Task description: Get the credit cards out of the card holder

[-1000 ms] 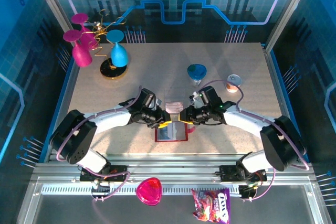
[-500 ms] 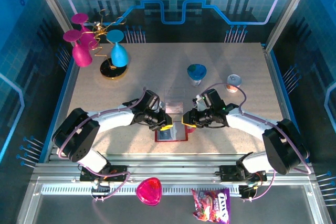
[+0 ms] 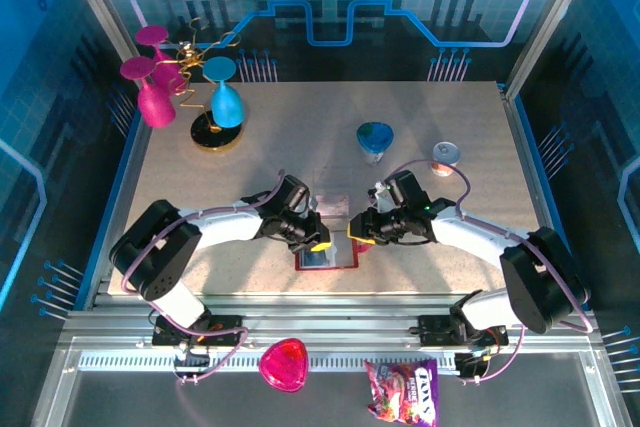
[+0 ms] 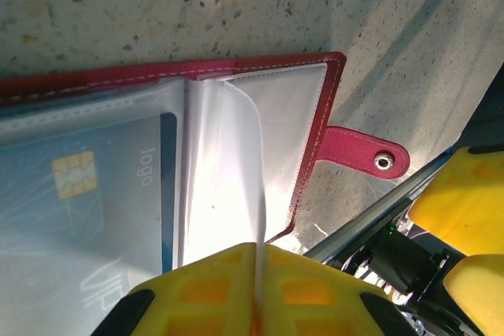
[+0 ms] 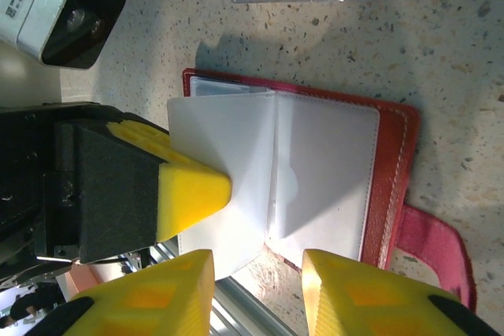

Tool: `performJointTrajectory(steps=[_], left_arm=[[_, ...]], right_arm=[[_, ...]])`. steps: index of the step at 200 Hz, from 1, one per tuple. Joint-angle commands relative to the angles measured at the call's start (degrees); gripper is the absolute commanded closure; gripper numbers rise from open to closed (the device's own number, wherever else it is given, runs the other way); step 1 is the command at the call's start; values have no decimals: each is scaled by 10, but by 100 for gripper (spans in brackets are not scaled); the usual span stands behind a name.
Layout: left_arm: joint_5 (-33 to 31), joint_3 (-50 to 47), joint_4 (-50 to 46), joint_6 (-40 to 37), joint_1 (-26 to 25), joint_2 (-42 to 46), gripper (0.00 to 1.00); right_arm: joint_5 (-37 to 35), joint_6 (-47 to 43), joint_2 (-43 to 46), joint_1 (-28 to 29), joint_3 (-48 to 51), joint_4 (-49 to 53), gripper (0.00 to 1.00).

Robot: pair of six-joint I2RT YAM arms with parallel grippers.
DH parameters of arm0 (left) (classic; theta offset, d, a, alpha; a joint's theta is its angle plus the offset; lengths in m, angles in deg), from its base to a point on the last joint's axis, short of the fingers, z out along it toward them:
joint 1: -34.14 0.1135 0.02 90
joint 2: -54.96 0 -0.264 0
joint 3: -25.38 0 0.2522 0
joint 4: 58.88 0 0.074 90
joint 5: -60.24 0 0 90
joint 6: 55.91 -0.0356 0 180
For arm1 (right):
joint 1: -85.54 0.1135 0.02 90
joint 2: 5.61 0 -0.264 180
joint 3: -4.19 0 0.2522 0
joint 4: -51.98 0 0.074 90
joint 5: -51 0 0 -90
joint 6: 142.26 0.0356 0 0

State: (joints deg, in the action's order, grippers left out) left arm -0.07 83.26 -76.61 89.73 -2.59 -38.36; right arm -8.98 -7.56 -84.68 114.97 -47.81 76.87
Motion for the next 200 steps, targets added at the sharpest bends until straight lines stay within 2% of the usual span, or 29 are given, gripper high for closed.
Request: performJointTrajectory(steps=[1,25,72,111,200], left_arm=[[14,11,23,13,-6,-17,92],[19,15,36,18,-8,-28,91],[22,28,38,21,-10,-32,77],[27,45,40,24,-10,-37,72],[25,46,43,26,-10,-28,68]], right_arm=[[0,-10,10,-10,9,11,65],[1,-9,11,-10,9,12,65],[0,-9,17,-10,9,16,65],[-5,-10,25,-12,9,26,65],[-5,-17,37,-21,2,42,65]])
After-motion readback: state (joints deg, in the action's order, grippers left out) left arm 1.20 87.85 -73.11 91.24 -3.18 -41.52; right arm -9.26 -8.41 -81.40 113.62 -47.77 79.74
